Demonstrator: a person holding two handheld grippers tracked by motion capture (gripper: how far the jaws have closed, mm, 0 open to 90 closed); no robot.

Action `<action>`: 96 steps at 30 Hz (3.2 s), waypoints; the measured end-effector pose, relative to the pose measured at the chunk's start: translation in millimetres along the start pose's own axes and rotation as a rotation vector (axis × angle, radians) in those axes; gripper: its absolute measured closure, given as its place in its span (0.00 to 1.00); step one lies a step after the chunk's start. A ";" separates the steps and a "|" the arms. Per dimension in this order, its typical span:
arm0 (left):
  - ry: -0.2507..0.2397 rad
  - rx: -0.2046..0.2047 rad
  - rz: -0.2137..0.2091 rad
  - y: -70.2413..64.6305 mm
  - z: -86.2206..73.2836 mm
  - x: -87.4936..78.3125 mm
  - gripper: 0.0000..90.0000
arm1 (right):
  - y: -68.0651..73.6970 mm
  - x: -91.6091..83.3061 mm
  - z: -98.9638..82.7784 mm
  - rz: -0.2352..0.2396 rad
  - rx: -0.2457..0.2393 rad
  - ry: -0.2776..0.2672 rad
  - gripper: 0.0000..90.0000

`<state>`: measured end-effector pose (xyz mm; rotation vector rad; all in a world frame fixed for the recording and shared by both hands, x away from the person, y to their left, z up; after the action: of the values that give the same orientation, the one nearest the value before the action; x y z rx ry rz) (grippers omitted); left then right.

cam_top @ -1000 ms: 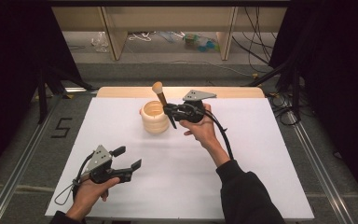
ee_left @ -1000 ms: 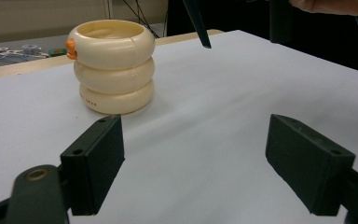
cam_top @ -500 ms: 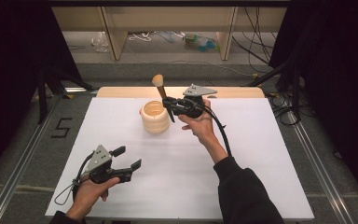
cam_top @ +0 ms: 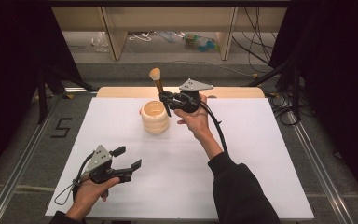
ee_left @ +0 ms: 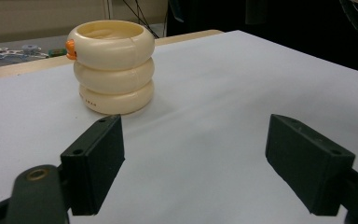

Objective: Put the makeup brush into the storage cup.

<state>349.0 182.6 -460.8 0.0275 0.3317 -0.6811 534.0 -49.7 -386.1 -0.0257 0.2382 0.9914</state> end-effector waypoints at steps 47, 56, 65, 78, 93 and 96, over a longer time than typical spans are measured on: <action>0.002 -0.027 -0.010 -1.6 -0.4 -2.1 0.22 | -14.6 50.9 0.5 -0.041 0.013 -0.012 0.83; -0.001 -0.023 -0.015 -1.4 -0.3 -2.2 0.22 | -13.4 53.9 -2.9 -0.015 0.028 -0.013 0.83; -0.001 -0.023 -0.013 -1.6 -0.3 -2.8 0.22 | -12.1 60.2 -9.8 -0.016 0.027 -0.006 0.83; 0.001 -0.022 -0.012 -1.5 -0.7 -3.3 0.22 | -12.7 63.7 -16.9 -0.012 0.037 0.013 0.83; 0.000 -0.024 -0.012 -1.6 -0.6 -3.5 0.22 | -12.4 67.1 -21.1 -0.006 0.043 0.003 0.83; 0.000 -0.025 -0.012 -1.6 -0.6 -3.6 0.22 | -12.5 68.0 -22.0 -0.011 0.042 -0.003 0.83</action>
<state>345.2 183.7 -460.2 0.0021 0.3403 -0.6885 575.9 -3.2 -423.0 0.0132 0.2559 0.9753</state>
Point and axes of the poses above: each handheld gripper's, and its own axes: x roughly forward along the jaws, z roughly out of its top, y roughly to its left, the point moved 3 cm from there along x, roughly forward along the jaws, and after that the axes turned 1 degree about z, right-handed, at the moved point
